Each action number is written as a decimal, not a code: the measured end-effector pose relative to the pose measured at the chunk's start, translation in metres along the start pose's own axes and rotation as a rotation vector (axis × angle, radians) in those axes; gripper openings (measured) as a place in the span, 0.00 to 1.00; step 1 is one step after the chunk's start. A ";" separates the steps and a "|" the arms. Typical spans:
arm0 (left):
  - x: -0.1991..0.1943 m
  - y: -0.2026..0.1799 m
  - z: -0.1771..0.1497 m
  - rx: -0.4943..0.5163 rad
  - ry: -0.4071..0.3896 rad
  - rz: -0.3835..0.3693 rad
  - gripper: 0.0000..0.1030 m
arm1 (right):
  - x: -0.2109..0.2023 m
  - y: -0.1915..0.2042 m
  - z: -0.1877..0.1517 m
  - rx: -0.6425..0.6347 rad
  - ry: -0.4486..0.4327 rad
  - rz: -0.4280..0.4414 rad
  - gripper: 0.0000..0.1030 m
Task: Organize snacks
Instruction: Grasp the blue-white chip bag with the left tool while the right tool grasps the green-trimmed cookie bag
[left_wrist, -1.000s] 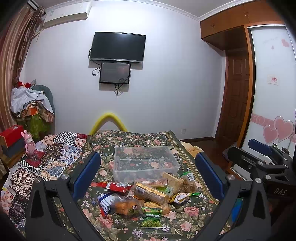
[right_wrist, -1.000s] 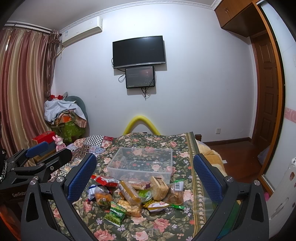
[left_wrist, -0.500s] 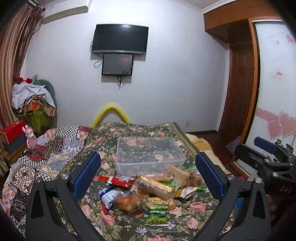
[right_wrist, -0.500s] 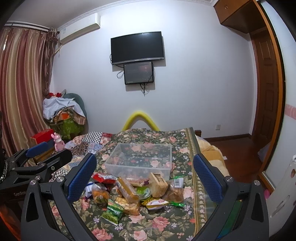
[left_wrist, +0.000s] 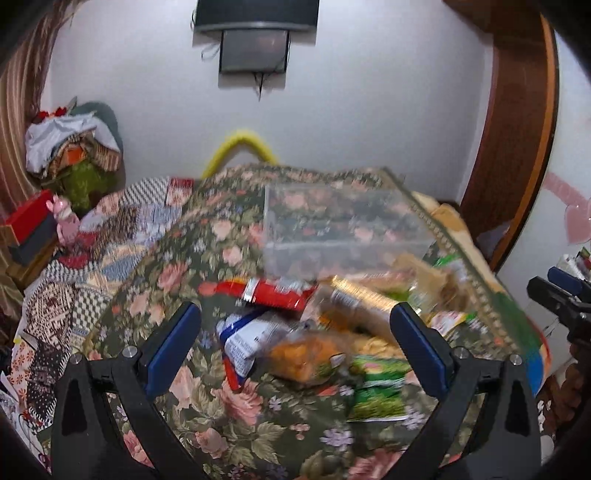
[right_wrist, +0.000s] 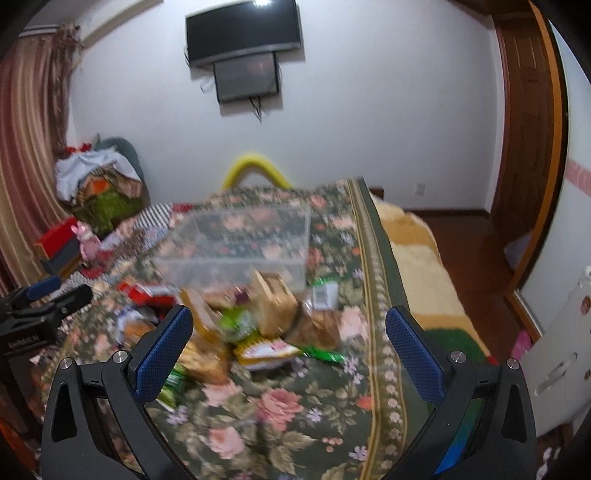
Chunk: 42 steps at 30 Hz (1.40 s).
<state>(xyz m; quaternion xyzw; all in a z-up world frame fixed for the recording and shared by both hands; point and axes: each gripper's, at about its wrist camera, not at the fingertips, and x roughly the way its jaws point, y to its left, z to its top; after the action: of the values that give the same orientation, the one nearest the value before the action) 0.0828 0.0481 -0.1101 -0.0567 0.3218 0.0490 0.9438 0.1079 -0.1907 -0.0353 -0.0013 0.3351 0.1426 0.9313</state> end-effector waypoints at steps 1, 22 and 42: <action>0.008 0.003 -0.002 -0.005 0.024 -0.003 1.00 | 0.004 -0.002 -0.001 0.004 0.018 0.000 1.00; 0.087 0.071 -0.007 -0.138 0.170 -0.016 0.96 | 0.089 -0.039 -0.003 0.072 0.201 -0.027 0.98; 0.139 0.075 -0.027 -0.226 0.321 -0.083 0.91 | 0.127 -0.044 -0.001 0.080 0.269 -0.004 0.85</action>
<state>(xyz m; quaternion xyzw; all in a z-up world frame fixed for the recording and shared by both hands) 0.1665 0.1262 -0.2220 -0.1827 0.4579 0.0364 0.8693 0.2125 -0.1993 -0.1192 0.0161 0.4625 0.1258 0.8775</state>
